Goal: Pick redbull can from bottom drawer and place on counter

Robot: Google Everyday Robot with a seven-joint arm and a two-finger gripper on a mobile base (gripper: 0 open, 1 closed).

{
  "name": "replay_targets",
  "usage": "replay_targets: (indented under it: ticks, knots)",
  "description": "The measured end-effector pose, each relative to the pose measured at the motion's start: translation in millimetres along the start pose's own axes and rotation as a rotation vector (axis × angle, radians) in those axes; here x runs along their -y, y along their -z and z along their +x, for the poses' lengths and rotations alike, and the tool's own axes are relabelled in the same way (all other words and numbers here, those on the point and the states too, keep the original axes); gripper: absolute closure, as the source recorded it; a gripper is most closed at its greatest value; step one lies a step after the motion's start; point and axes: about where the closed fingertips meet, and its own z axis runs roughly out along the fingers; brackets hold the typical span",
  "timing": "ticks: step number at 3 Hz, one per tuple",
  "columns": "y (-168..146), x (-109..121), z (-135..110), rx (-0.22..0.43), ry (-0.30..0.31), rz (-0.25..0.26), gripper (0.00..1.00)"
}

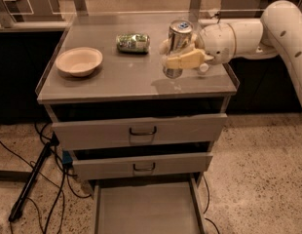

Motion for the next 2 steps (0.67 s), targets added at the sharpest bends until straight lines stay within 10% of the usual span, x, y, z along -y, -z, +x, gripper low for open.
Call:
replay_targets:
  ticks: [2]
  knots:
    - [-9, 22, -13, 0.020, -0.012, -0.036, 1.00]
